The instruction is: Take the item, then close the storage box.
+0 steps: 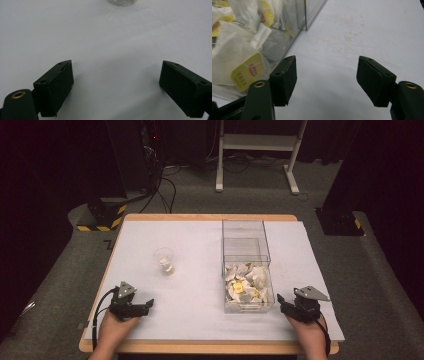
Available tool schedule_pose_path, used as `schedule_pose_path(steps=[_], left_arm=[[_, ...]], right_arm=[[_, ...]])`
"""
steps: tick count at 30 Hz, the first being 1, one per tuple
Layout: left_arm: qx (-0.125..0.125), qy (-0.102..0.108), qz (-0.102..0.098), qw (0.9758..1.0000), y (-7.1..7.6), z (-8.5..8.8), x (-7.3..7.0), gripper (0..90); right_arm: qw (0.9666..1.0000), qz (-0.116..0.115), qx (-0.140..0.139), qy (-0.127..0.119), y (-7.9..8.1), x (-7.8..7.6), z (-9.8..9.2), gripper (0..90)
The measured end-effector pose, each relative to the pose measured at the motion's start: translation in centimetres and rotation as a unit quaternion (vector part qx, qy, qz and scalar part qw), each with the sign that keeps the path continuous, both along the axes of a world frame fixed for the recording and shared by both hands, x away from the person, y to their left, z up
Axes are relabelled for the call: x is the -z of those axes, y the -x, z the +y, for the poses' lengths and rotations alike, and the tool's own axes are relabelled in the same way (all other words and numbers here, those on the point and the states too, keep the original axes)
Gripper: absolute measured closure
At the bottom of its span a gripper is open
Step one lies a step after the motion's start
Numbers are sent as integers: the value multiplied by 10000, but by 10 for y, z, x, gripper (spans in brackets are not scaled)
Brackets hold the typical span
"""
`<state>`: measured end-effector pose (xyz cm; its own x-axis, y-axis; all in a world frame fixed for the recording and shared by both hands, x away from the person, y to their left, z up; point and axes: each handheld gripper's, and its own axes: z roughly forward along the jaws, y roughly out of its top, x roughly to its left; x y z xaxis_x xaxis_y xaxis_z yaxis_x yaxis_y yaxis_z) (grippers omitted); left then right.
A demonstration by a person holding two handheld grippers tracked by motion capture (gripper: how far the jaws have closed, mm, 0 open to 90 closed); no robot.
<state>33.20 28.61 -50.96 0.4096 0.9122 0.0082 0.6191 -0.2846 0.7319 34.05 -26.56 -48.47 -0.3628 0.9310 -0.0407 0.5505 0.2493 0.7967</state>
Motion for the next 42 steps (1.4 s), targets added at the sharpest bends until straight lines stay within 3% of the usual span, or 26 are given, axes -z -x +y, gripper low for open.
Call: schedule_pose_path(steps=[3,9,17,32,42], left_arm=[[6,-26,-19,10000,0,0,0,125],[31,-5,-5,10000,0,0,0,137],[28,18,-1,10000,0,0,0,135],[79,23,17,10000,-2,1,0,131],[110,4,67,9999,-3,1,-1,127]], right_arm=[[9999,28,-13,-101,4,0,3,326],[9999,28,-97,15,8,0,7,328],[9997,180,-89,-113,14,6,2,331],[9998,-44,-108,-140,25,-6,-5,339],[9997,-89,-180,-111,38,-8,3,334]])
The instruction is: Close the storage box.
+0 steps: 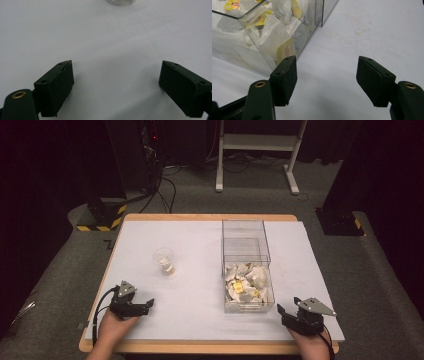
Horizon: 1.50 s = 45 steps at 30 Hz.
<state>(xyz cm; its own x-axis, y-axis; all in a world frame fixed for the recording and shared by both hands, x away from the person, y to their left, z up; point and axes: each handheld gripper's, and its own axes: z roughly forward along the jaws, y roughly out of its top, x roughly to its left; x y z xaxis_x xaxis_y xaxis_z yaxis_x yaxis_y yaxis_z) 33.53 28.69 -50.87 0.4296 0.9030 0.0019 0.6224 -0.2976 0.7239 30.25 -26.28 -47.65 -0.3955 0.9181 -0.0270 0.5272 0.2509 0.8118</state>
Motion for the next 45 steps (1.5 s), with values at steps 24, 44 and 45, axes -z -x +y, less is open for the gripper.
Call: schedule_pose_path(steps=[24,44,45], left_arm=[[10,-8,10,10000,-1,0,0,121],[-22,9,-13,10000,1,0,1,122],[-27,5,-28,10000,1,0,1,123]], right_arm=[[9987,23,-497,-59,9,1,23,254],[9978,-88,-642,-171,4,1,36,175],[9976,-101,-673,-151,3,1,36,175]])
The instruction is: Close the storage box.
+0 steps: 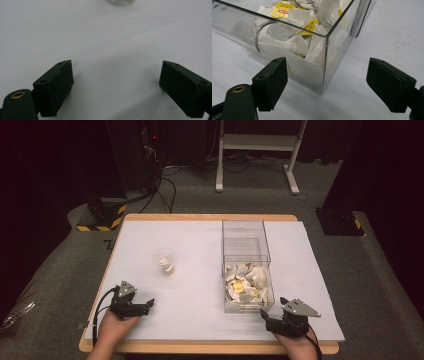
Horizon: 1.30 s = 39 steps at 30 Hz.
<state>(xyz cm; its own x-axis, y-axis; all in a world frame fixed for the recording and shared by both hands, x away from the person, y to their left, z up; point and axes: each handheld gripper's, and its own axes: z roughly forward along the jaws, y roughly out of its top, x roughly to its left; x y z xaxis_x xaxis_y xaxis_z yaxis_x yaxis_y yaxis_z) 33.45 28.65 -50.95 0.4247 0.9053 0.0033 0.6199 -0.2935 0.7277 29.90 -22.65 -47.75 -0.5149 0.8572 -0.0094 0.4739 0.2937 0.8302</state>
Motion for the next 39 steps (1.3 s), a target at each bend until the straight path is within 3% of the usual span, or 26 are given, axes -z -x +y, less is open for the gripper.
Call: schedule_pose_path(steps=[25,39], left_arm=[[-49,72,-32,10000,1,1,1,144],[-68,64,-57,9999,2,1,1,156]], right_arm=[[9996,-7,-292,39,-10,3,17,136],[9993,-114,-345,16,-12,2,20,202]])
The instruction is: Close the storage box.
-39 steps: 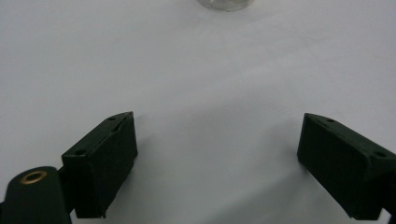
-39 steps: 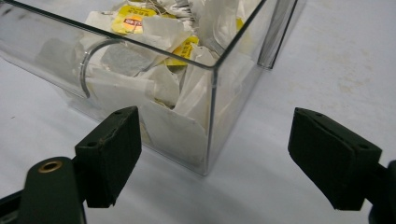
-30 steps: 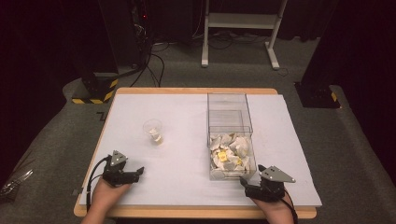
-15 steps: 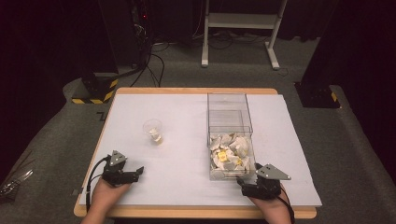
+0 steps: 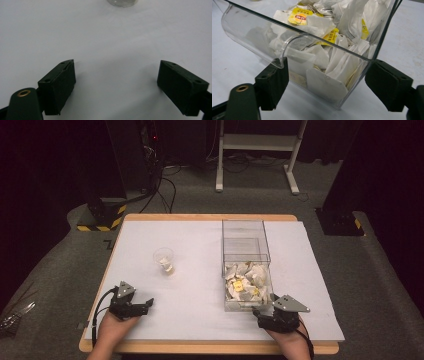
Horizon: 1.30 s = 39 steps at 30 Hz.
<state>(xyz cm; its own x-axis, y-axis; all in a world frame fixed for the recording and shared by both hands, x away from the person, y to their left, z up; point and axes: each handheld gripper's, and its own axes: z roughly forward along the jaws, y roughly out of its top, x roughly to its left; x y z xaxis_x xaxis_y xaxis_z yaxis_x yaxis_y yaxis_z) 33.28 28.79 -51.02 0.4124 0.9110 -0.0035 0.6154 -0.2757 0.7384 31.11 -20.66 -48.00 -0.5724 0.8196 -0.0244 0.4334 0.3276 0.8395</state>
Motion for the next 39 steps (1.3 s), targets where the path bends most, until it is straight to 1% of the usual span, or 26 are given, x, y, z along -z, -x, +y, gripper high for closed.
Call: schedule_pose_path(steps=[4,7,20,32,36,39], left_arm=[[-1,-2,-4,10000,0,0,0,157],[-6,-4,-4,10000,0,0,0,157],[-42,-1,-19,10000,1,0,0,169],[-41,-10,-29,10000,1,0,0,170],[-41,-12,-33,10000,1,0,0,170],[-43,-12,-33,10000,1,0,0,171]], right_arm=[[9999,-104,47,-38,0,-2,-1,236],[9999,-115,72,-86,-1,-2,-2,261],[9994,-149,264,-140,-13,1,1,268],[9983,-188,516,-192,-28,2,5,186],[9973,-247,651,-239,-34,1,6,172],[9972,-284,666,-208,-39,1,7,156]])
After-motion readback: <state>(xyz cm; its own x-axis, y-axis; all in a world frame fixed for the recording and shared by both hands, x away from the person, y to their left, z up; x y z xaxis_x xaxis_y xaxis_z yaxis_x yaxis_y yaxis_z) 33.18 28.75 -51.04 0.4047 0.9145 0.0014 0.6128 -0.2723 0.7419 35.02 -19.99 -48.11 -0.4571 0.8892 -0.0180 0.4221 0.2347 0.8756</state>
